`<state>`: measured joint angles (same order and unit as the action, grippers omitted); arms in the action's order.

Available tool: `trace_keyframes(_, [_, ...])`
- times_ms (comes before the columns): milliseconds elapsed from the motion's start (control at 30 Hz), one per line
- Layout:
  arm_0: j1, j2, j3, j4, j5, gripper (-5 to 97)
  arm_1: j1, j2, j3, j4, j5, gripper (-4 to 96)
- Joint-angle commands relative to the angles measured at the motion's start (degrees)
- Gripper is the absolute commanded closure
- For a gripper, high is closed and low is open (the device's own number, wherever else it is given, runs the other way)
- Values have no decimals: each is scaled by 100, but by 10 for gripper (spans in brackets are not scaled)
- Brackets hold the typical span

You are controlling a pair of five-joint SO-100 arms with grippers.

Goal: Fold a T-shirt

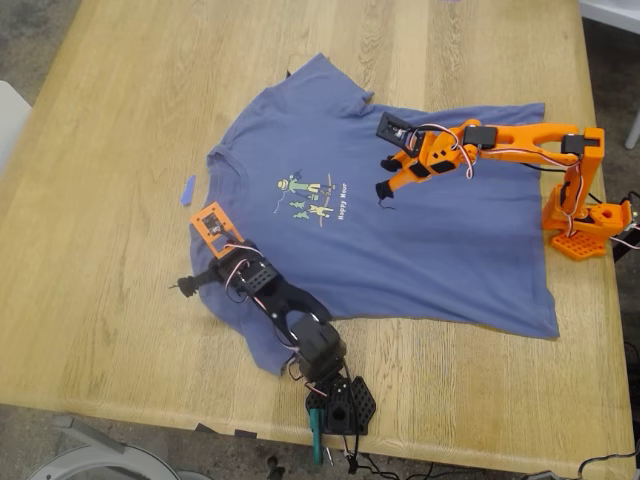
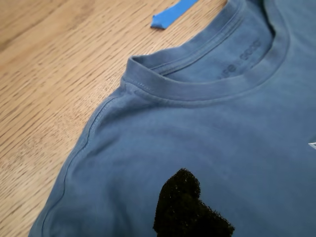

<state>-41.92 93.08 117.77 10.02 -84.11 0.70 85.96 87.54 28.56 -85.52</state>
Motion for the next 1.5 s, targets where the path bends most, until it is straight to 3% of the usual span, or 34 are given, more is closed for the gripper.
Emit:
trace_keyframes(0, [-35, -352, -949, -404, 44, 227, -141, -62, -35, -316, 149, 607])
trace_keyframes(333, [-229, -2215, -3059, -413, 53, 225, -492, -563, -114, -615, 439, 613])
trace_keyframes(833, [35, -4069, -4632, -299, 26, 253, -624, -1125, -149, -1301, 747, 622])
trace_keyframes(1467, [475, -4175, -4693, 1942, -993, 363, -633, -826, 185, -1336, 879, 622])
